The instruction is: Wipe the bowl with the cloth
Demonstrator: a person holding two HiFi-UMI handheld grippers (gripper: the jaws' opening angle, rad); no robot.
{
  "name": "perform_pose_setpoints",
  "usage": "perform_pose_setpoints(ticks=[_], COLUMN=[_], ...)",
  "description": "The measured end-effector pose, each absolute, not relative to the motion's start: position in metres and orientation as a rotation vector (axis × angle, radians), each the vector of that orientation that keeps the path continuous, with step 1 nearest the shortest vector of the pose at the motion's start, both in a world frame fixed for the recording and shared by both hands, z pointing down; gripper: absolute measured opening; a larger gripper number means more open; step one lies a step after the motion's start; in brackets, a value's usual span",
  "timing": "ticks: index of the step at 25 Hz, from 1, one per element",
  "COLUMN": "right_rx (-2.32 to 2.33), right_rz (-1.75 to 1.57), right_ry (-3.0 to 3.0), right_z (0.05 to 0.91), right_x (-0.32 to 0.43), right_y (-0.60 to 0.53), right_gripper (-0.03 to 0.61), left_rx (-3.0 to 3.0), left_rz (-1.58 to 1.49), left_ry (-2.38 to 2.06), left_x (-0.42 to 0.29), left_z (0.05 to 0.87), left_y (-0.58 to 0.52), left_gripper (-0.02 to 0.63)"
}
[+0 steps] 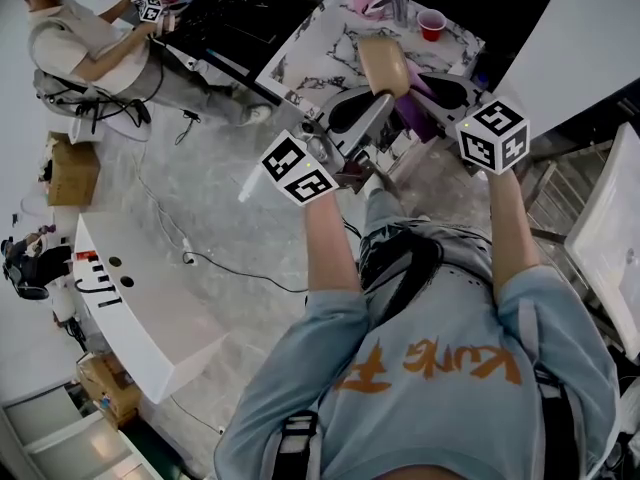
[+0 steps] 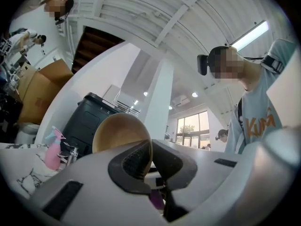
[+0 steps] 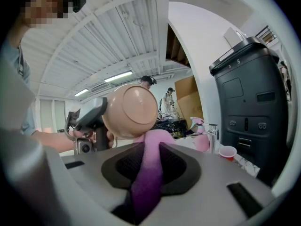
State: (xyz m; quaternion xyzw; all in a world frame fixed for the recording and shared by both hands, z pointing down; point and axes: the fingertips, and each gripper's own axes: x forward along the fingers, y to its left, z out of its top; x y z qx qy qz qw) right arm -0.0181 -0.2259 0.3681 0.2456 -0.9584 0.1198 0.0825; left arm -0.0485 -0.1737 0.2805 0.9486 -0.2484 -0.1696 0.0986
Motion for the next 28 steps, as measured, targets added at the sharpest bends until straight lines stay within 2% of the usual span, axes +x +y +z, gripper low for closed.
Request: perform_pose_setpoints(ticks=[6,18,28], right_rx=[0.585,0.418,0.526], right_rz=[0.422,0.38,0.382], right_ry=[-2.928,-3.076,-3.244], right_z=[0.366,0.343,0.304], right_x=[-0.036,-0.032,0.003], right_y=[-0.21,-0.195,-0.209], right_gripper=[0.11,0.11,0.11], left_rx=[2.726,2.651,2.711], left_rz=[-0.598,-0.464,-0.312], left_ry=[-0.88,-1.078,-0.889], left_x=[-0.067,-0.084,-0.048], left_z=[0.275,0.298,0.32], left_y=[-0.184,-0.202,-0.198], left_gripper=[0.029,0.029,0.029])
